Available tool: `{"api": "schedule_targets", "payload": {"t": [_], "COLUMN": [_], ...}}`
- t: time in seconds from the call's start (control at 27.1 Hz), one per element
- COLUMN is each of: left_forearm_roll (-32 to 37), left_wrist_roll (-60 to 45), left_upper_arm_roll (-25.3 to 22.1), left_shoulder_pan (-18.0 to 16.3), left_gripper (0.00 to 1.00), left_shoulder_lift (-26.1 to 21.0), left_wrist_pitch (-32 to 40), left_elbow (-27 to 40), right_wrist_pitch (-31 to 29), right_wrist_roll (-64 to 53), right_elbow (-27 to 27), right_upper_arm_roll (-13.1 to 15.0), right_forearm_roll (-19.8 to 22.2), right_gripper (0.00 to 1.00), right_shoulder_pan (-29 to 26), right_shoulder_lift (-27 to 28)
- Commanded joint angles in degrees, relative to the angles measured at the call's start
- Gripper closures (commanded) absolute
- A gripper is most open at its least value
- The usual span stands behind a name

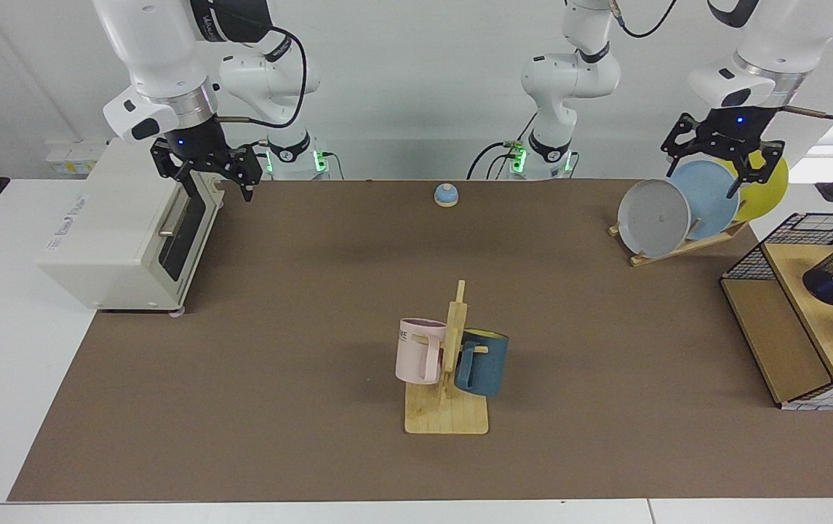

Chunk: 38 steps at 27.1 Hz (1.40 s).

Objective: Put markers into pen holder

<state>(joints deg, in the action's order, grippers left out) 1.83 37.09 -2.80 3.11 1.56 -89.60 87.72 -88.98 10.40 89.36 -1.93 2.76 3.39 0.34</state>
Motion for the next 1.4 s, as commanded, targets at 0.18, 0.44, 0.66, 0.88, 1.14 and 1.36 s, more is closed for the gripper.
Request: {"api": "schedule_targets", "payload": {"t": [0.18, 0.44, 0.66, 0.88, 1.14, 1.36], "left_forearm_roll": [-7.02, -5.18, -4.48, -3.06, -2.89, -3.24], "left_wrist_roll": [-19.86, -22.59, -23.64, -24.0, -25.93, -26.11], "left_upper_arm_roll": [2.18, 3.32, 3.23, 2.97, 2.71, 2.88], "left_shoulder_pan": [0.31, 0.4, 0.23, 0.23, 0.14, 0.14], "left_gripper": [0.0, 0.0, 0.0, 0.0, 0.0, 0.0], "left_shoulder_lift": [0.55, 0.19, -0.86, -1.48, -1.3, -3.76], "left_wrist_pitch": [3.12, 4.79, 5.14, 4.79, 3.56, 3.55], "left_elbow": [-0.44, -1.32, -2.64, -4.13, -3.87, -6.41], "right_wrist_pitch": [0.91, 0.91, 0.91, 0.91, 0.91, 0.91], "right_wrist_roll": [0.94, 0.94, 0.94, 0.94, 0.94, 0.94], "right_elbow": [-0.5, -0.5, -0.5, -0.5, -0.5, -0.5], "right_upper_arm_roll": [-0.35, -0.35, -0.35, -0.35, -0.35, -0.35], "right_forearm_roll": [-0.21, -0.21, -0.21, -0.21, -0.21, -0.21], "right_gripper": [0.0, 0.0, 0.0, 0.0, 0.0, 0.0], "right_shoulder_pan": [-0.23, -0.23, -0.23, -0.23, -0.23, -0.23], "right_shoulder_lift": [0.01, 0.01, 0.01, 0.01, 0.01, 0.01]}}
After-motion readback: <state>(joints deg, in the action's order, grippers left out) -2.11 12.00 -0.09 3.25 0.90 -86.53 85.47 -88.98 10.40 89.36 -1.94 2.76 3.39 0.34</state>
